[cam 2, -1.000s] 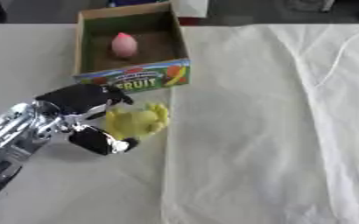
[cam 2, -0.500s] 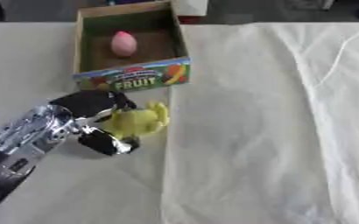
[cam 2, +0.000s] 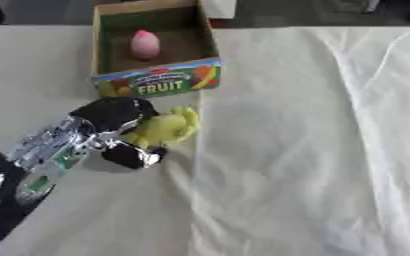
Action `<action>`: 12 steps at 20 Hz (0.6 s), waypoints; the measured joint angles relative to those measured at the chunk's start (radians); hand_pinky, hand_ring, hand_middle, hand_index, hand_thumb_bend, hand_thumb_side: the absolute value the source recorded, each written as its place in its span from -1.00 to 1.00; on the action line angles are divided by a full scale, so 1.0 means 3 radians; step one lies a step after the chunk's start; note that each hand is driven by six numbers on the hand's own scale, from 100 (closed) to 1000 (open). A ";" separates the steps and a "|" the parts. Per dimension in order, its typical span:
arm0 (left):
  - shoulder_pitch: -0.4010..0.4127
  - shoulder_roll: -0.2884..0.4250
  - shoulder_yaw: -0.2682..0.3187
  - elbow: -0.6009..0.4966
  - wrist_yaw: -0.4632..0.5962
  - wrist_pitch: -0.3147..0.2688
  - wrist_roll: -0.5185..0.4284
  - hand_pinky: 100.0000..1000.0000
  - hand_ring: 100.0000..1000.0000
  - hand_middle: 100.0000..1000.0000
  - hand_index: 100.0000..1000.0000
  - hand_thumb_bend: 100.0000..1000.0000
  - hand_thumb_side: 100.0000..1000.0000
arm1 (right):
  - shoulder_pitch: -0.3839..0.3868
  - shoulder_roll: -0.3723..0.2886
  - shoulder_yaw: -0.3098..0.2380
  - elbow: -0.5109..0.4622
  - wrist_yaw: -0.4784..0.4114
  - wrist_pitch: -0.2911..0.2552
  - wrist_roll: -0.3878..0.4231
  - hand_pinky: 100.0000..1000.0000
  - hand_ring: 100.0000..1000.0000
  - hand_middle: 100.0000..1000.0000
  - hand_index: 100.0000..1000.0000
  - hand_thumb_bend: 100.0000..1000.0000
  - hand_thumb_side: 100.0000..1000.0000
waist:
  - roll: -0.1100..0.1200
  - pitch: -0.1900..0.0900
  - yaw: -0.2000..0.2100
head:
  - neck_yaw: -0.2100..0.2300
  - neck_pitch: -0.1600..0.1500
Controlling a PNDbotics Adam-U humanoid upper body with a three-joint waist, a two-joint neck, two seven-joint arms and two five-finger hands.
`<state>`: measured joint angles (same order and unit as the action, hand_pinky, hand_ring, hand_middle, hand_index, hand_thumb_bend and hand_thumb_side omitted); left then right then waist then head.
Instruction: Pick up objects on the table and place them in the box.
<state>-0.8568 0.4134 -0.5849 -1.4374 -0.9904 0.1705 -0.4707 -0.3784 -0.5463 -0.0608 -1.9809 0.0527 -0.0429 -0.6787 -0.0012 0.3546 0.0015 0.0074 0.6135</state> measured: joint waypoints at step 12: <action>0.0043 0.0088 -0.0078 -0.0261 0.0347 0.0063 -0.0017 -0.39 0.08 -0.03 0.15 -1.00 -0.57 | 0.0004 0.0015 0.0000 0.0000 -0.0004 0.0061 -0.0058 0.20 0.25 -0.05 0.36 -1.00 0.21 | 0.0011 0.0010 0.0008 | -0.0002 0.0001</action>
<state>-0.8440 0.4400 -0.6084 -1.5157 -0.8863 0.1895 -0.4758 -0.3771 -0.5417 -0.0609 -1.9809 0.0514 -0.0247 -0.6961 0.0020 0.3577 0.0041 0.0068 0.6139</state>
